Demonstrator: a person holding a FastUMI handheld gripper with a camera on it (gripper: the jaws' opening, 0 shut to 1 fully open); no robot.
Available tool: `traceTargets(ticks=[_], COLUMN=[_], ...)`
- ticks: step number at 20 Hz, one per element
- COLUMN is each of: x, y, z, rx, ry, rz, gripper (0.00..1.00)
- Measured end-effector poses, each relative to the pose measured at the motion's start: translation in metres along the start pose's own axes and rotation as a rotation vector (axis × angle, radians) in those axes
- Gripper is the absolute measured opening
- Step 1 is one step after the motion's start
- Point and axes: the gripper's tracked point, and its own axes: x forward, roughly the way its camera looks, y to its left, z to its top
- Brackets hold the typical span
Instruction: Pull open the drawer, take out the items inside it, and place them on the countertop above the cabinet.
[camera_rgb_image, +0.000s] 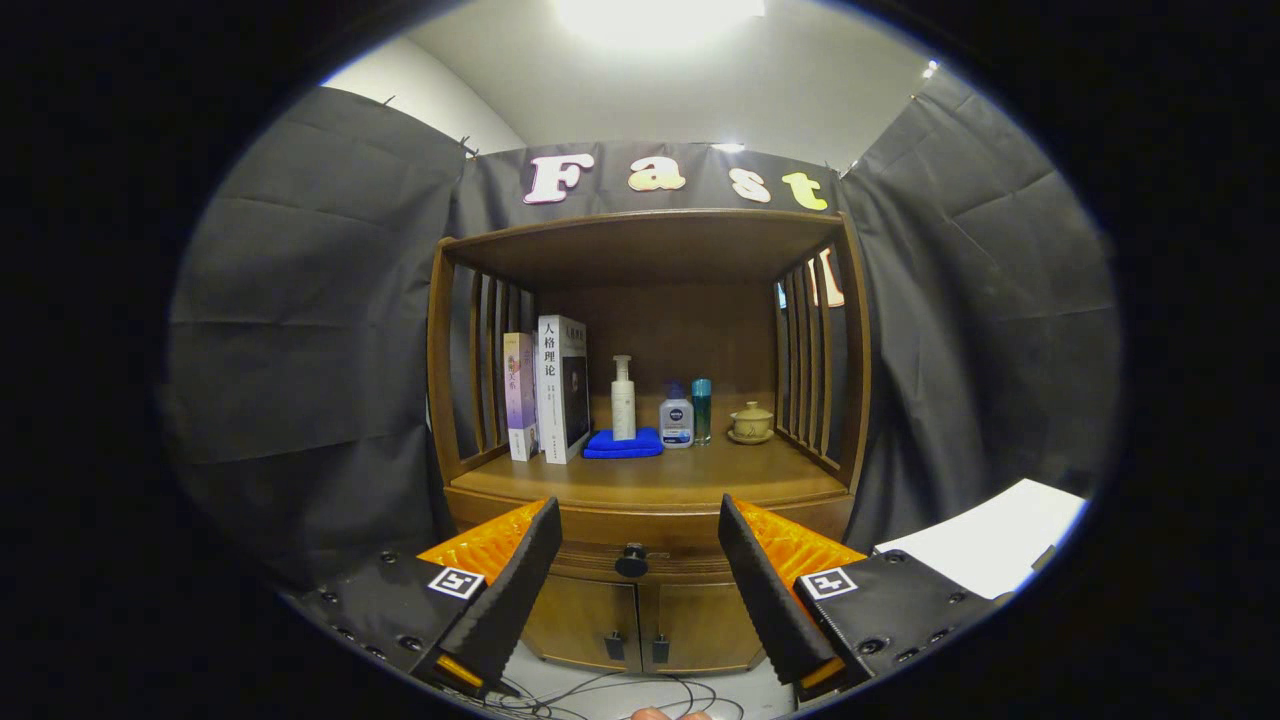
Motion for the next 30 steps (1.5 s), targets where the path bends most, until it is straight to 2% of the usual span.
traceTargets(ticks=[7, 13, 21, 29, 30], x=[0.028, 0.093, 0.154, 0.184, 0.185], y=[0.001, 0.002, 0.007, 0.004, 0.002], z=[-0.025, -0.079, -0.136, -0.184, -0.187], rx=[0.025, 0.026, 0.047, 0.018, 0.018], ry=[0.041, 0.130, 0.206, 0.277, 0.290], rz=[0.003, 0.001, -0.006, -0.033, -0.047], gripper=[0.99, 0.99, 0.98, 0.97, 0.88])
